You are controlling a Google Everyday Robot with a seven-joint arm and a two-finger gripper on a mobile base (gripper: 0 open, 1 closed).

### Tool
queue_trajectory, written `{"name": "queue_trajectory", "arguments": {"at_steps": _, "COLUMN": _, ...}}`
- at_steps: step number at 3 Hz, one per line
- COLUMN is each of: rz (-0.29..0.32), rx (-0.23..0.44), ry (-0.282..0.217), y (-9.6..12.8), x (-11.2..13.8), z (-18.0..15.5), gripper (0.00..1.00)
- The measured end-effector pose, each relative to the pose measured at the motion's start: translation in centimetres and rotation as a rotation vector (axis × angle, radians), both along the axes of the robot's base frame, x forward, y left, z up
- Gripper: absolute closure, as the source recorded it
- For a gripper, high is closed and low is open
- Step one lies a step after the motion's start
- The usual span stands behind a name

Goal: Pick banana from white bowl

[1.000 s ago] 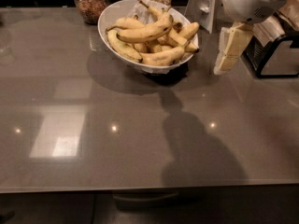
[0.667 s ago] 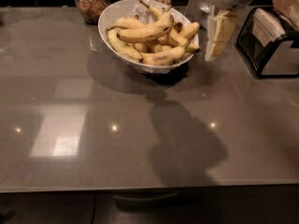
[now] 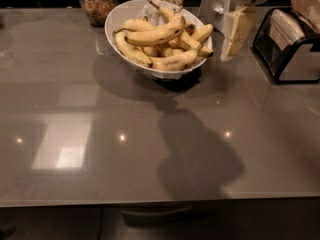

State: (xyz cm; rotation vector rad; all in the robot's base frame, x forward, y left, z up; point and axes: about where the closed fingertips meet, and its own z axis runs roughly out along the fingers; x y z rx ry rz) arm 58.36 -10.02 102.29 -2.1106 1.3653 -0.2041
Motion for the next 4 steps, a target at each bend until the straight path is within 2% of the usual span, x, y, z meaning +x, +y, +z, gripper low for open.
{"name": "queue_trajectory", "arguments": {"at_steps": 1, "rz": 0.046, "rx": -0.061, "ry": -0.090, "y": 0.9, "x": 1.7, "z": -0.1, "gripper": 0.00}}
{"name": "queue_trajectory", "arguments": {"at_steps": 2, "rz": 0.131, "rx": -0.137, "ry": -0.189, "y": 2.6, "x": 4.5, "z": 0.0, "gripper": 0.00}}
{"name": "queue_trajectory", "arguments": {"at_steps": 3, "rz": 0.205, "rx": -0.196, "ry": -0.232, "y": 4.1, "x": 6.9, "z": -0.5, "gripper": 0.18}}
{"name": "queue_trajectory", "arguments": {"at_steps": 4, "rz": 0.252, "rx": -0.241, "ry": -0.235, "y": 4.9, "x": 8.7, "z": -1.5, "gripper": 0.34}}
